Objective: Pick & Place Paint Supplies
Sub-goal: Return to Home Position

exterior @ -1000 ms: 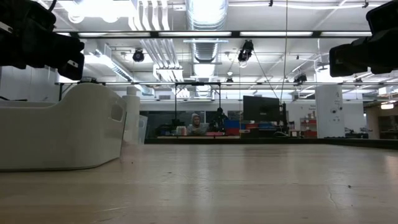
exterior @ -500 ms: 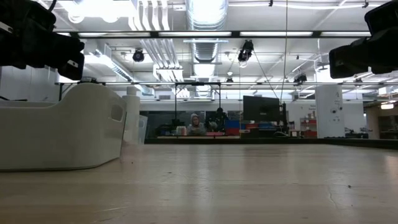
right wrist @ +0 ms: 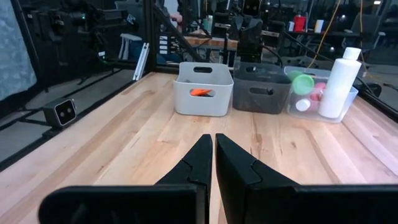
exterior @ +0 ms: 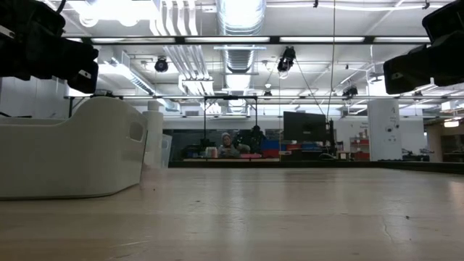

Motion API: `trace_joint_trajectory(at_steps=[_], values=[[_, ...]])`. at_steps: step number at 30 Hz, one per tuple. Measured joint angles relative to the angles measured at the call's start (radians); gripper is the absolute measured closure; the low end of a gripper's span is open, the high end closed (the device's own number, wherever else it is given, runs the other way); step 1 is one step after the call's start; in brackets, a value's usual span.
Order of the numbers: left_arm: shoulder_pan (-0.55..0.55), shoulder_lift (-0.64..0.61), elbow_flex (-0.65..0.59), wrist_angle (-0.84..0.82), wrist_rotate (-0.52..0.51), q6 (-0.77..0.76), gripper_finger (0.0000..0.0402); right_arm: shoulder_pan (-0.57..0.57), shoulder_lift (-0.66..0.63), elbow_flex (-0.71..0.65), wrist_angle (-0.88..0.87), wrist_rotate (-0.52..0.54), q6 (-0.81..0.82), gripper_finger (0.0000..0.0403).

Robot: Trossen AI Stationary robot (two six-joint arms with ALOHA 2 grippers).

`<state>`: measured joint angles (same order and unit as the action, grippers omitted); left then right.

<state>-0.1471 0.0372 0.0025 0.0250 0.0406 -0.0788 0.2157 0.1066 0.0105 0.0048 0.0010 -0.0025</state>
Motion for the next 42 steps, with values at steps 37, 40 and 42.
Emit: trace_joint_trajectory(at_steps=[37,40,42], values=[[0.0,0.0,0.0,0.0,0.0,0.0,0.0351,0.0,0.002,0.0,0.036,-0.001,0.213,0.0388],[0.0,0.0,0.0,0.0,0.0,0.0,0.0351,0.0,0.002,-0.001,0.035,-0.001,0.352,0.0388],[0.0,0.0,0.0,0.0,0.0,0.0,0.0351,0.0,0.002,-0.001,0.035,-0.001,0.462,0.0388]])
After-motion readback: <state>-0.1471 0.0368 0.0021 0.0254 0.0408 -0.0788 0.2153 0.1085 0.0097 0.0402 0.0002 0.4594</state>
